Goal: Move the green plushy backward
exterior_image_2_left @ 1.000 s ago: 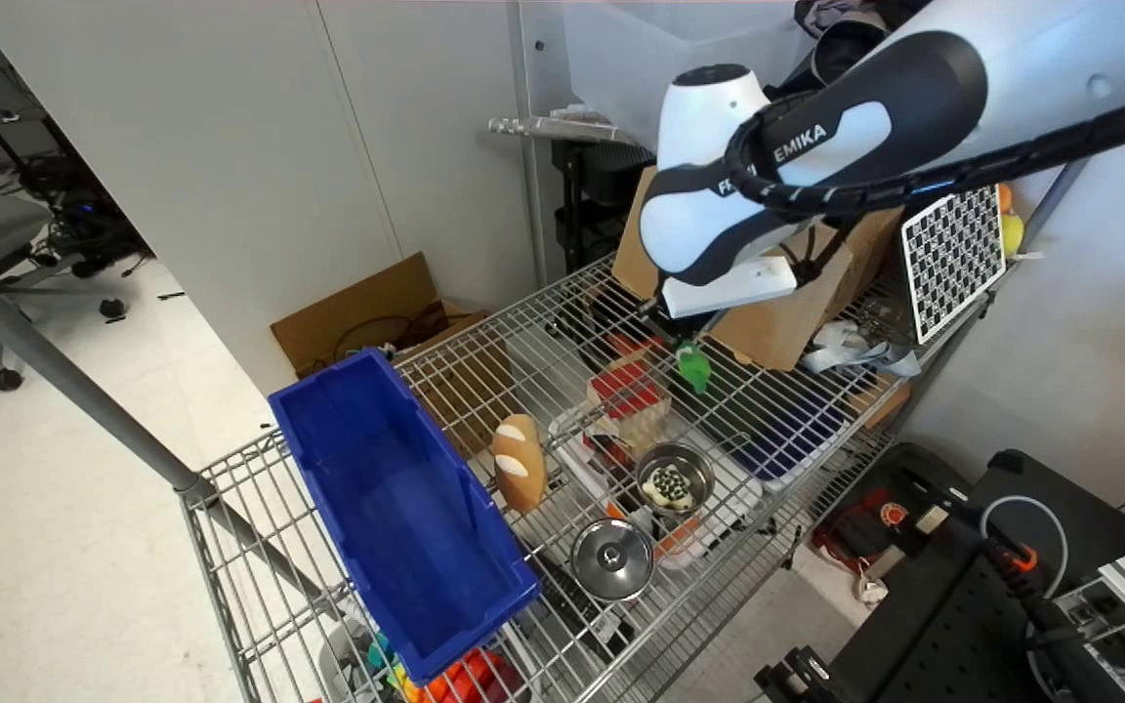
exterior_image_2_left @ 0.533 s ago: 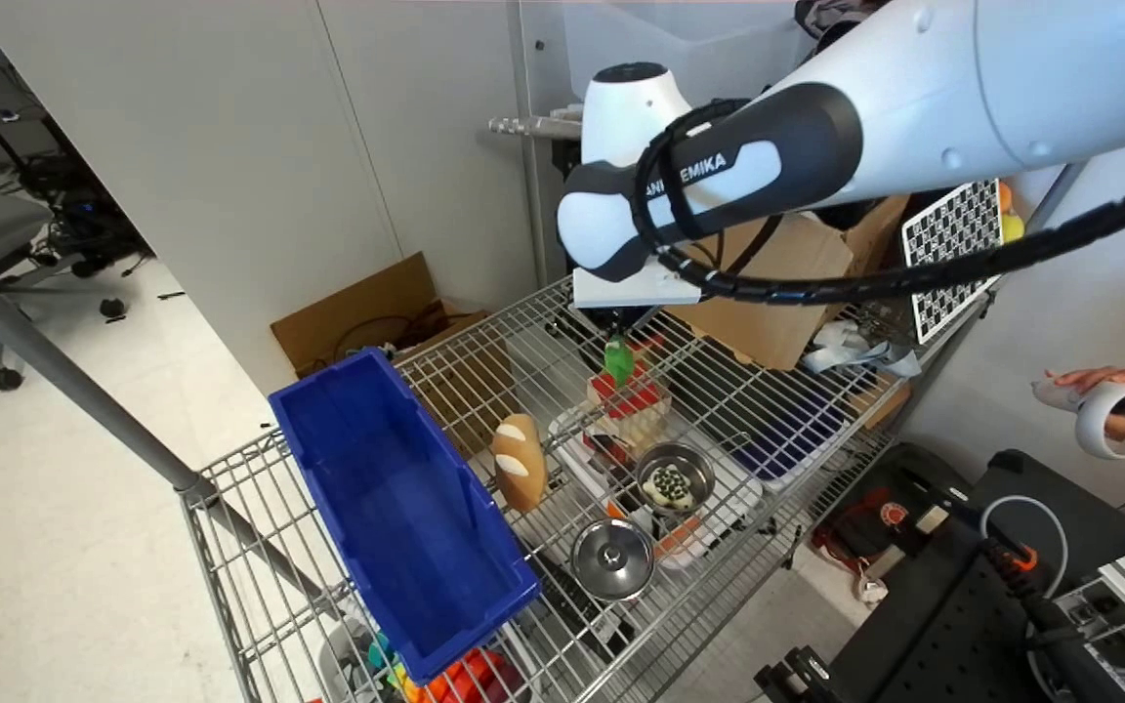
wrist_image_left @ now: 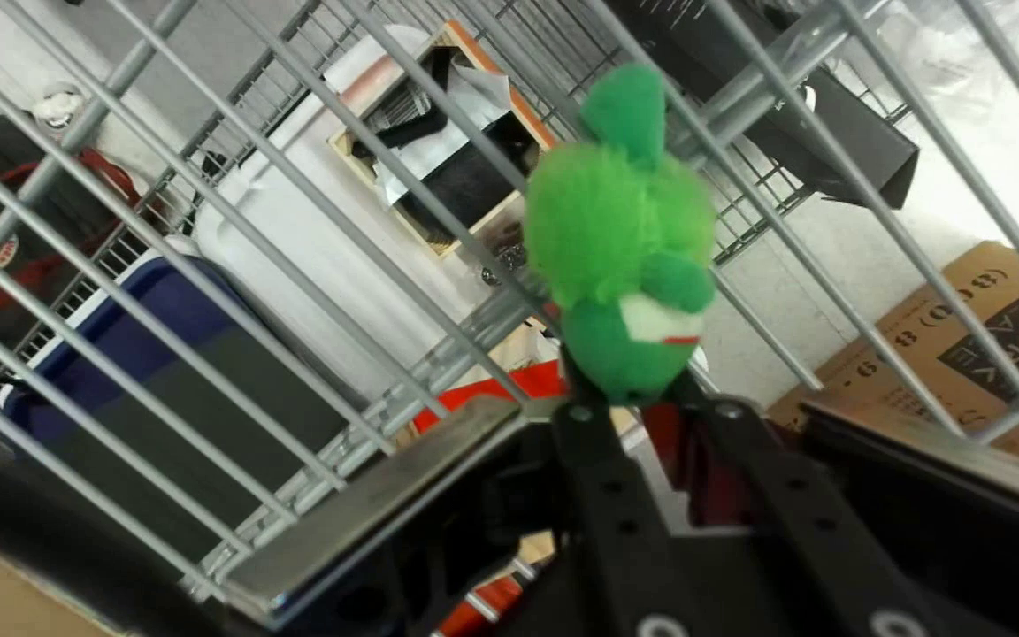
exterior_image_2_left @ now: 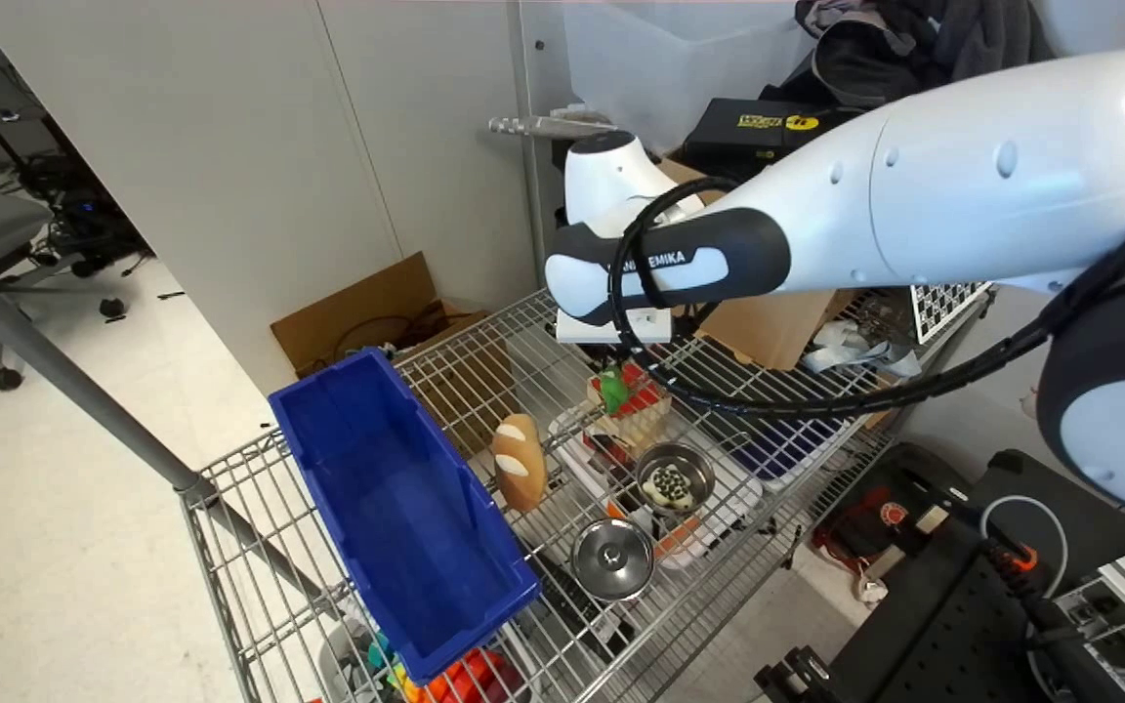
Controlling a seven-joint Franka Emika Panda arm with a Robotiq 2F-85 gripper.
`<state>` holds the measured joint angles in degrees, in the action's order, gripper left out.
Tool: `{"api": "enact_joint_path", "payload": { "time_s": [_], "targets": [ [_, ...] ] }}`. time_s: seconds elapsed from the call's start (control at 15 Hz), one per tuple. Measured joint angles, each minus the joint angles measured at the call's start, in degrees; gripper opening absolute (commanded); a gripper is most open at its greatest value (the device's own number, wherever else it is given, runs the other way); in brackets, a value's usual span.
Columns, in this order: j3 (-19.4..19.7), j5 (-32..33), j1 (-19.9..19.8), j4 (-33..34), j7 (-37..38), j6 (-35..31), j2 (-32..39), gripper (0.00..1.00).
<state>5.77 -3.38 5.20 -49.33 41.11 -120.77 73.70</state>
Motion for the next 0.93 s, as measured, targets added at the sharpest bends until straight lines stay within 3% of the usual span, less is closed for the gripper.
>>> {"api": "enact_joint_path", "payload": {
  "time_s": [0.47, 0.93],
  "targets": [
    [-0.05, 0.06, -0.12, 14.00, -1.53, 12.18, 5.07, 0.99],
    [-1.79, -0.93, -2.77, 16.33, -11.56, 27.68, -0.76, 1.00]
  ]
}}
